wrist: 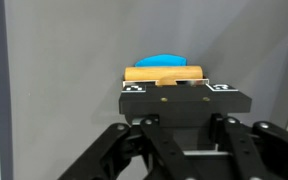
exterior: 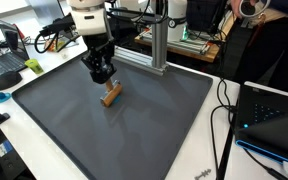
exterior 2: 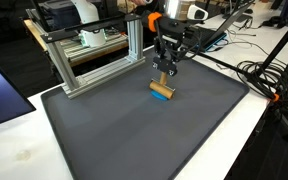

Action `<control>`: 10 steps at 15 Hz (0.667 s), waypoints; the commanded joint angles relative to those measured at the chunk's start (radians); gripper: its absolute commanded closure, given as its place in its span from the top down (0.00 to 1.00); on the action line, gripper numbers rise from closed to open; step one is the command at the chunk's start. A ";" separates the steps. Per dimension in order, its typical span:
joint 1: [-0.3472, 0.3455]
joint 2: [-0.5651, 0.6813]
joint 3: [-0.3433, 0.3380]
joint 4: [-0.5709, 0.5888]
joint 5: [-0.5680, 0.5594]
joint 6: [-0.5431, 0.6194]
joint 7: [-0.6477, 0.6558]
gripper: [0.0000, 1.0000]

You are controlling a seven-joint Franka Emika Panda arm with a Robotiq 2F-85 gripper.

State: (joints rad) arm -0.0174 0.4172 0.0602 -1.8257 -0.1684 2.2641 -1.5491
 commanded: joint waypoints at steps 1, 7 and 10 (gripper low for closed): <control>0.000 0.056 -0.030 0.013 -0.069 0.008 0.025 0.22; -0.001 0.058 -0.034 0.017 -0.089 0.006 0.033 0.22; -0.002 0.072 -0.047 0.021 -0.122 0.003 0.039 0.22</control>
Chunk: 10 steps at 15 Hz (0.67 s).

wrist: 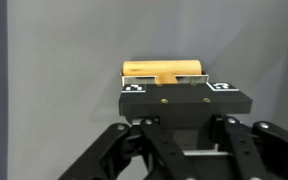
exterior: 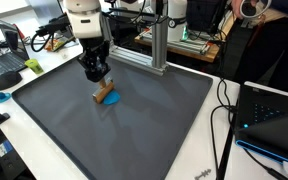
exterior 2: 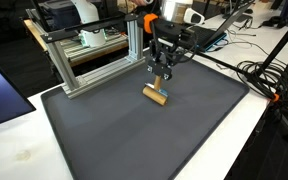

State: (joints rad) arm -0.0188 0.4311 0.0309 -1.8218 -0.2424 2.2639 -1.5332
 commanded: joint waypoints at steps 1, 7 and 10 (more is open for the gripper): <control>-0.001 0.064 -0.022 0.025 -0.064 0.003 0.027 0.22; -0.019 0.051 -0.029 0.034 -0.068 -0.016 0.024 0.22; -0.042 -0.005 -0.026 0.008 -0.045 -0.017 0.009 0.22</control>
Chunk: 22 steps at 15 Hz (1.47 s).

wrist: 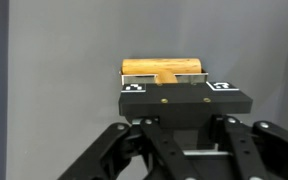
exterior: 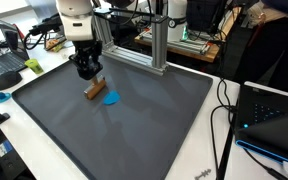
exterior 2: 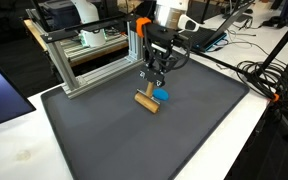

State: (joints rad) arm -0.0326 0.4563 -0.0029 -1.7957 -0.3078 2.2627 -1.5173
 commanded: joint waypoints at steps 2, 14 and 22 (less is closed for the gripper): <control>-0.056 -0.076 0.019 -0.045 0.064 -0.010 -0.028 0.22; -0.116 -0.502 -0.042 -0.365 0.453 -0.022 0.162 0.22; -0.069 -0.663 -0.040 -0.523 0.354 -0.124 0.724 0.22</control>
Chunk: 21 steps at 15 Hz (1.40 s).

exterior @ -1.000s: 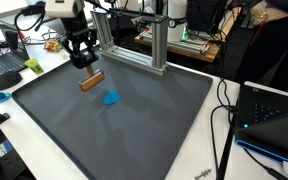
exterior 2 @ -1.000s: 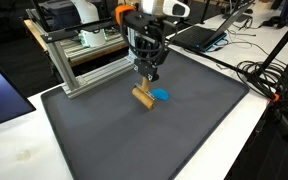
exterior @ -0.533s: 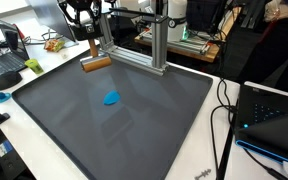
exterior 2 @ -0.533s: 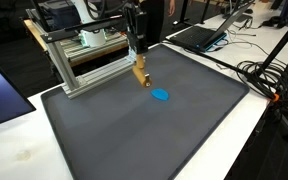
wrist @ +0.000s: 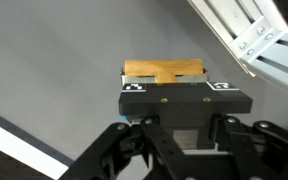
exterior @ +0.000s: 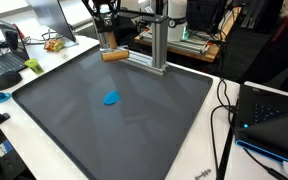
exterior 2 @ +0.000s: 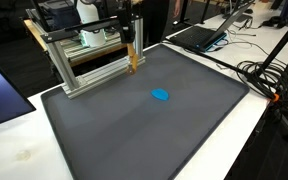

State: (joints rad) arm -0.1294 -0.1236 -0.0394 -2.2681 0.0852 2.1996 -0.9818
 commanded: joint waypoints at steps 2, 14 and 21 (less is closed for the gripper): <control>0.040 -0.106 -0.001 -0.052 -0.052 -0.133 0.322 0.22; 0.102 -0.273 0.008 -0.165 -0.026 -0.238 0.720 0.22; 0.106 -0.410 0.020 -0.353 -0.022 -0.106 0.866 0.22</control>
State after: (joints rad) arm -0.0356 -0.4387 -0.0224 -2.5083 0.0556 2.0463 -0.1781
